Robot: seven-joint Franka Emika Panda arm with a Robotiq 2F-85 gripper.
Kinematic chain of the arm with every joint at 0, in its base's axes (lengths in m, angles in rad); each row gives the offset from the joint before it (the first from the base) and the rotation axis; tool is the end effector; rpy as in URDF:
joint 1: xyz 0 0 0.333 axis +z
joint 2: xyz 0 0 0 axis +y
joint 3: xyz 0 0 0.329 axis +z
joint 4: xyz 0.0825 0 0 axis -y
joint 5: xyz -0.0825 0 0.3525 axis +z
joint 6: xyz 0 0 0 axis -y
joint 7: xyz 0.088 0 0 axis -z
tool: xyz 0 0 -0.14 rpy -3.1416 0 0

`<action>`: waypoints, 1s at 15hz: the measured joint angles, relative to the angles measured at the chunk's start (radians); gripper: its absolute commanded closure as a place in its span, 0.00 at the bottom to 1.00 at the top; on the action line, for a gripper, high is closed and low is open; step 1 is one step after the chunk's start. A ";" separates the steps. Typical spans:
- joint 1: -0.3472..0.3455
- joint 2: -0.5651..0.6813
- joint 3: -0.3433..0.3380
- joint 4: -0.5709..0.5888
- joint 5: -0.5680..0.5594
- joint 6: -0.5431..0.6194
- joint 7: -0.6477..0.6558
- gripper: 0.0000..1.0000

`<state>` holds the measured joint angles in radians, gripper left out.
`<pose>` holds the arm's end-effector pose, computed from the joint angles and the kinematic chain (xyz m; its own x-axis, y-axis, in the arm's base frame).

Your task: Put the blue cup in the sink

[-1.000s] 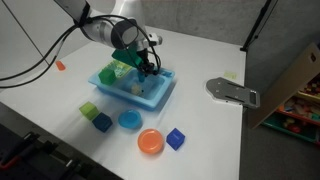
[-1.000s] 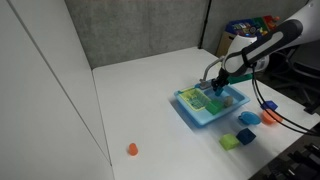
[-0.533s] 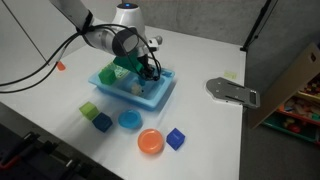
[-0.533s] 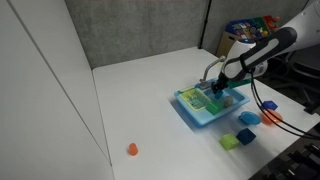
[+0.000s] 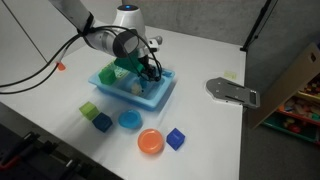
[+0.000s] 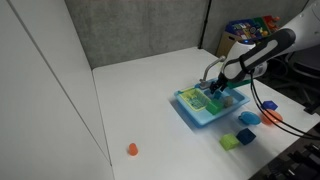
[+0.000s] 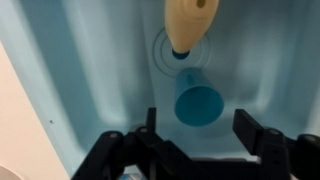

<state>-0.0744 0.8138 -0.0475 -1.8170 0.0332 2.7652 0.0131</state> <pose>0.6415 -0.0779 0.1054 0.9801 -0.1448 0.1355 -0.1484 -0.9888 0.0165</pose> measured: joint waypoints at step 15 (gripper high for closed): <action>0.000 -0.218 0.001 0.002 0.000 -0.247 -0.049 0.00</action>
<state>-0.0746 0.5955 -0.0464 -1.8154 0.0331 2.5186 -0.0361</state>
